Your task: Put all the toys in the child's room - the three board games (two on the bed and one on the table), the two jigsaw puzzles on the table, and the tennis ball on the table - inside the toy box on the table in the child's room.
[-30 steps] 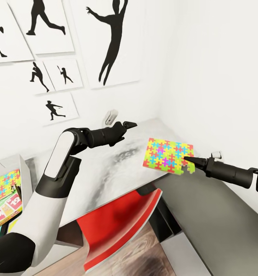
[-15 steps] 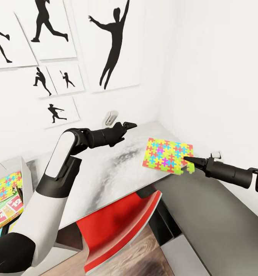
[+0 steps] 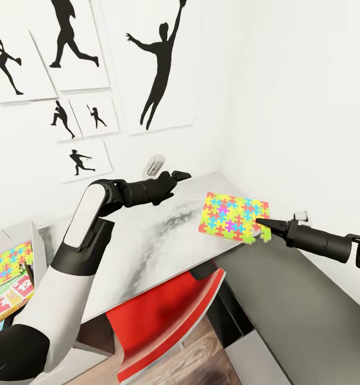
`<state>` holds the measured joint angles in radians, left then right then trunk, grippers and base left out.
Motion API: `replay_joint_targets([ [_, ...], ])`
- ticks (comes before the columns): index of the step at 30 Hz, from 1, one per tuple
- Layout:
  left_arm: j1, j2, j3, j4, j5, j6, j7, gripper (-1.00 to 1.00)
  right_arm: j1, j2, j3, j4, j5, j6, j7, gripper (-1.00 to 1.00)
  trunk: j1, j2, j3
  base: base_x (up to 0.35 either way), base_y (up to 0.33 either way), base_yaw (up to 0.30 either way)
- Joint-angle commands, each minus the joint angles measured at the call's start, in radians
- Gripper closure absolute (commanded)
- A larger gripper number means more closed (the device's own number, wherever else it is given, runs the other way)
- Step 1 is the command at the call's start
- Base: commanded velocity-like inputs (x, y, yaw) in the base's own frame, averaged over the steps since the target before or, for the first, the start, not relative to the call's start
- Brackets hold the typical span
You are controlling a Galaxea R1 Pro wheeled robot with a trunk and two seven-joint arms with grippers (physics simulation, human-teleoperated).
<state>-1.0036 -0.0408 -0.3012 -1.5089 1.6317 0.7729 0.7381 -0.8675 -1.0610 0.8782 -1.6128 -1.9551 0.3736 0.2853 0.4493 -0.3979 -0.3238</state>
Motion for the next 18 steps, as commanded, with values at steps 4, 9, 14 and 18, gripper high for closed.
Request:
replay_joint_targets([
  [4, -0.001, 0.0, 0.001, 0.001, 0.01, 0.0, 0.01, -1.0, -0.004, -0.001, 0.005, 0.001, -0.008, 0.001, 0.003, 1.0, 0.001, -0.002, 0.005, 0.0, 0.0, 0.0],
  [9, -0.001, -0.001, 0.001, 0.002, 0.01, 0.0, 0.01, -1.0, -0.004, 0.001, 0.005, 0.001, -0.008, 0.001, 0.002, 1.0, 0.001, -0.002, 0.013, 0.0, 0.0, 0.0],
  [14, -0.001, -0.001, 0.001, 0.003, 0.01, 0.0, 0.009, -1.0, -0.004, 0.005, 0.006, 0.001, -0.008, 0.001, 0.001, 1.0, 0.001, -0.002, 0.021, 0.0, 0.0, 0.0],
  [18, -0.001, -0.001, 0.001, 0.008, 0.01, 0.0, 0.009, -1.0, -0.004, 0.006, 0.006, 0.001, -0.008, 0.001, 0.0, 1.0, 0.001, -0.002, 0.028, 0.0, 0.0, 0.0],
])
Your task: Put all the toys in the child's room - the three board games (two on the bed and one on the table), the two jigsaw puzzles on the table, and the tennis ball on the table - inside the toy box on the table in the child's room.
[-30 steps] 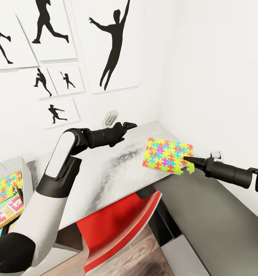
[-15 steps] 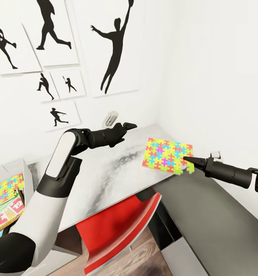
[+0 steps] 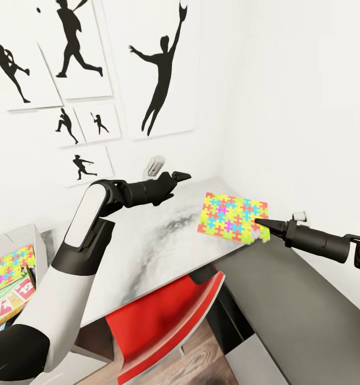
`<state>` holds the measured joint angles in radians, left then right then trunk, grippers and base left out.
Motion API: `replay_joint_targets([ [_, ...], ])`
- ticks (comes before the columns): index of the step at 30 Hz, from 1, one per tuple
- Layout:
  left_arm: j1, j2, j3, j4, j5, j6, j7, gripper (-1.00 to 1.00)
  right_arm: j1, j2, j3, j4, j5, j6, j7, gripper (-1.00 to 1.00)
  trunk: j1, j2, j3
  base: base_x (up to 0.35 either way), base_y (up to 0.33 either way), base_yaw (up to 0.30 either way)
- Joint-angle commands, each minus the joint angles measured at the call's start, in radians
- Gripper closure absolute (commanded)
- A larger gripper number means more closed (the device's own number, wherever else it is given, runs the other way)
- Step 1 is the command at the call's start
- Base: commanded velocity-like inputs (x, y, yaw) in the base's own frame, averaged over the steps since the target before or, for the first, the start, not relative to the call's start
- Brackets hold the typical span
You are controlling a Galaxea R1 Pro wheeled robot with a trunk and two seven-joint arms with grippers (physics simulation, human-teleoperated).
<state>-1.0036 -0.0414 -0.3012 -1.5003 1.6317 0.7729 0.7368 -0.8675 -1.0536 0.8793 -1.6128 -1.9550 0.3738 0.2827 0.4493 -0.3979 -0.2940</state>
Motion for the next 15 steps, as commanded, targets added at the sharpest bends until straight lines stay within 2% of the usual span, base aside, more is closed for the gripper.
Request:
replay_joint_targets([
  [1, -0.001, -0.001, 0.001, 0.001, 0.01, 0.0, 0.01, -1.0, -0.004, -0.001, 0.005, 0.001, -0.008, 0.001, 0.003, 1.0, 0.001, -0.002, 0.0, 0.0, 0.0, 0.0],
  [8, -0.001, -0.001, 0.001, 0.006, 0.01, 0.0, 0.01, -1.0, -0.004, 0.001, 0.006, 0.001, -0.008, 0.002, 0.003, 1.0, 0.001, -0.002, 0.011, -0.022, 0.005, 0.0],
  [15, -0.001, -0.001, 0.001, 0.008, 0.01, 0.0, 0.01, -1.0, -0.004, 0.001, 0.006, 0.001, -0.008, 0.002, 0.002, 1.0, 0.001, -0.002, 0.023, -0.134, 0.088, -0.004],
])
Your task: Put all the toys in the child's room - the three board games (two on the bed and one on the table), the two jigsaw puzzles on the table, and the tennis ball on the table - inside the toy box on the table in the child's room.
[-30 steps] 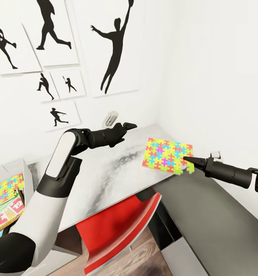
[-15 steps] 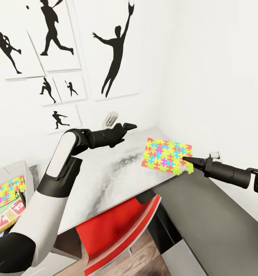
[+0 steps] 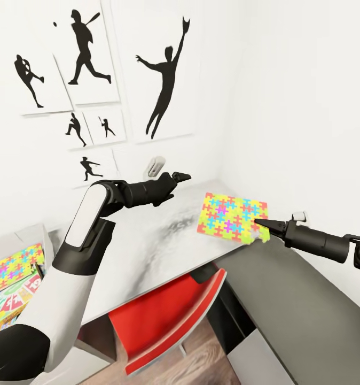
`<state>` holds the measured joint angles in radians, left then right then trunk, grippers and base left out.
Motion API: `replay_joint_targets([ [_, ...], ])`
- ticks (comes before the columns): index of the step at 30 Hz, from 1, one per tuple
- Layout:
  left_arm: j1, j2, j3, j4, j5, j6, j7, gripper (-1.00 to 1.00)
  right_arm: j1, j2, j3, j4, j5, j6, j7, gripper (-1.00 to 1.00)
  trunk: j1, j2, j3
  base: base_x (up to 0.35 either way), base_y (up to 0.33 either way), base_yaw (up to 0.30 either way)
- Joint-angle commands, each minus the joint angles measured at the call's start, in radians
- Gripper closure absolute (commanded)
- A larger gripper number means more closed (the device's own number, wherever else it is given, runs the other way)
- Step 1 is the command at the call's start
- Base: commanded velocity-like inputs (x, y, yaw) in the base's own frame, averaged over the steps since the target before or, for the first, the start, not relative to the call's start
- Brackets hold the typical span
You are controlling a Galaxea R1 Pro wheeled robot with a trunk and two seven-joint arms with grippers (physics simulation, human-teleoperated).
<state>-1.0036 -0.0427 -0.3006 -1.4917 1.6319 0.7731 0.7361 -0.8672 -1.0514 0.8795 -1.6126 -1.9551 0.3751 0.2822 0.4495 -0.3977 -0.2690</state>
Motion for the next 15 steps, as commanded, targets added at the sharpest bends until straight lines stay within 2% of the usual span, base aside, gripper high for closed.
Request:
replay_joint_targets([
  [1, -0.001, 0.0, 0.0, -0.001, 0.01, 0.0, 0.01, -1.0, -0.004, -0.001, 0.006, 0.0, -0.008, 0.001, 0.003, 1.0, 0.0, -0.002, -0.001, -0.184, 0.133, -0.024],
  [7, -0.001, 0.0, 0.0, -0.001, 0.008, 0.0, 0.01, -1.0, -0.004, 0.001, 0.006, 0.0, -0.007, 0.003, -0.001, 1.0, 0.0, -0.002, 0.009, -0.147, 0.109, -0.055],
  [15, -0.001, 0.001, 0.0, -0.001, 0.008, 0.0, 0.009, -1.0, -0.004, 0.003, 0.007, 0.0, -0.007, 0.006, -0.003, 1.0, 0.0, -0.002, 0.023, -0.035, 0.026, -0.076],
])
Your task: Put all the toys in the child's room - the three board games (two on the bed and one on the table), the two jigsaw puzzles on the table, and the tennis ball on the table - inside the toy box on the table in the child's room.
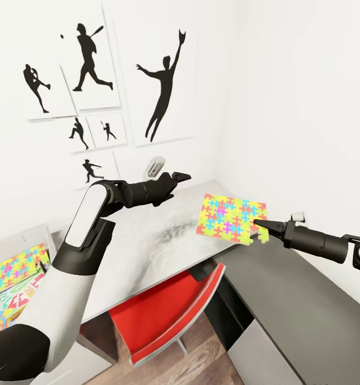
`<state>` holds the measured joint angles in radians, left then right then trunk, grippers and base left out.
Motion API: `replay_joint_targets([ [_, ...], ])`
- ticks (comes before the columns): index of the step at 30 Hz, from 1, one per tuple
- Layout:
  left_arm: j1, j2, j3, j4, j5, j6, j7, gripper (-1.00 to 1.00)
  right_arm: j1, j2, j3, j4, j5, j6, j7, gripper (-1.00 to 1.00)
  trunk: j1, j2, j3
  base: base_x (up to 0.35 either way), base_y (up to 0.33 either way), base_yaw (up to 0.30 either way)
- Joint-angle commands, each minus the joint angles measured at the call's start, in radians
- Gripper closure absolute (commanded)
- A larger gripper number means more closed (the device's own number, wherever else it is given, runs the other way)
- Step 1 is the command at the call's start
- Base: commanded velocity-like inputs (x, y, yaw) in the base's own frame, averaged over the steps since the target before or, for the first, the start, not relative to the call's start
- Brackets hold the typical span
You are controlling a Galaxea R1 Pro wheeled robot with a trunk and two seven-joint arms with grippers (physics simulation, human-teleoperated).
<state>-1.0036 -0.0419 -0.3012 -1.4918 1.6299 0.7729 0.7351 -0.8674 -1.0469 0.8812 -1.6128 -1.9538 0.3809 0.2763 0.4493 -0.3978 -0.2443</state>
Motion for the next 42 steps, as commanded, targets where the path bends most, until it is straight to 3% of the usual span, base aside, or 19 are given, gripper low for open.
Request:
replay_joint_targets([
  [1, -0.001, 0.0, 0.001, -0.001, 0.01, 0.0, 0.01, -1.0, -0.004, -0.001, 0.005, 0.001, -0.008, 0.001, 0.003, 1.0, 0.001, -0.002, 0.0, -0.01, 0.008, -0.077],
  [42, -0.001, 0.0, 0.001, 0.0, 0.01, 0.0, 0.01, -1.0, -0.004, -0.004, 0.005, 0.001, -0.008, -0.004, 0.003, 1.0, 0.001, -0.002, 0.067, -0.001, 0.001, 0.022],
])
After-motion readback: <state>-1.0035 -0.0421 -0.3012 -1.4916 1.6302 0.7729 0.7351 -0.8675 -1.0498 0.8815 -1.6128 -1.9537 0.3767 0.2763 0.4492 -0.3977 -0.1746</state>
